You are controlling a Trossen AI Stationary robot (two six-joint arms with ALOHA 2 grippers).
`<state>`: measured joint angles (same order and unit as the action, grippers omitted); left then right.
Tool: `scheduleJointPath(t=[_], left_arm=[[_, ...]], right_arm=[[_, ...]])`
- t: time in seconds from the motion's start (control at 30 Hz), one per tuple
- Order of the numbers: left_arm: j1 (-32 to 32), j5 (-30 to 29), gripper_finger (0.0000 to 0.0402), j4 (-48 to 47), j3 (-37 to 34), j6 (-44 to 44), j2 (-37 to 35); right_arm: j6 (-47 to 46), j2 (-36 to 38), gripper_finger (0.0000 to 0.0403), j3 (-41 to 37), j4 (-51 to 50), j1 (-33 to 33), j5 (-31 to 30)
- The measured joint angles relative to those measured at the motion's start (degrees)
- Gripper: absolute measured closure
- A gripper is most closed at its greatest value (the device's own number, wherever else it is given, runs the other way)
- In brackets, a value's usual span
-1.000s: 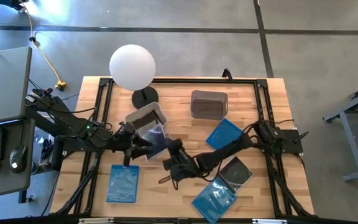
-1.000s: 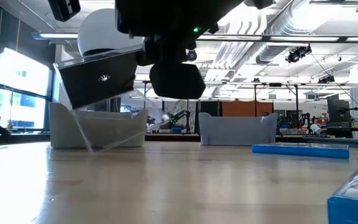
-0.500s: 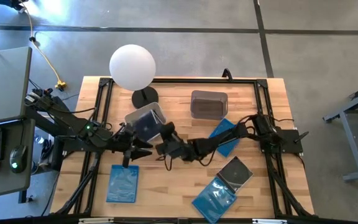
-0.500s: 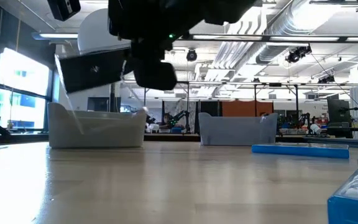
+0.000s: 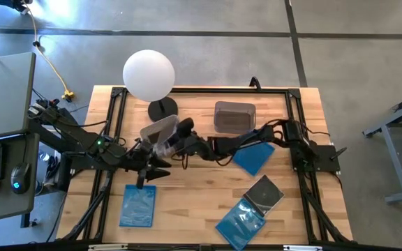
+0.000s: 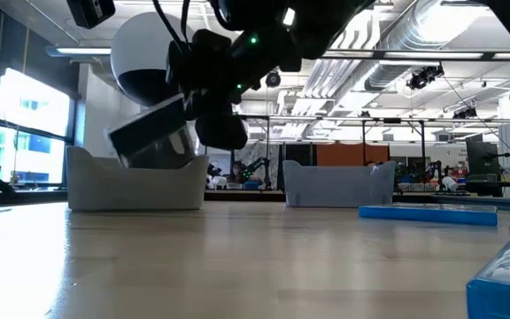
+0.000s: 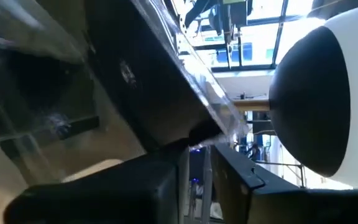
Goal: Pick & place jewel cases by type
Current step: Put the left black CD case into the gray bin
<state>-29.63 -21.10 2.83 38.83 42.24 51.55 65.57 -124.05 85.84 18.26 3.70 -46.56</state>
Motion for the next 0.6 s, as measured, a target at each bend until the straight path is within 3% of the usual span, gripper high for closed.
scheduleJointPath(t=[0.27, 0.5, 0.6], left_arm=[[0.00, 0.02, 0.0220, 0.02, 0.00, -0.46, 0.00], [0.00, 0.02, 0.0220, 0.04, 0.00, -0.46, 0.00], [0.00, 0.04, 0.0220, 0.03, 0.00, -0.44, 0.01]], right_arm=[[-0.17, 0.00, 0.0302, 0.02, -4.20, 0.30, 0.23], [5.30, 0.00, 0.0288, 0.02, -6.44, 2.65, -9.38], [6.24, 0.00, 0.0288, 0.02, -7.07, 3.98, -10.86]])
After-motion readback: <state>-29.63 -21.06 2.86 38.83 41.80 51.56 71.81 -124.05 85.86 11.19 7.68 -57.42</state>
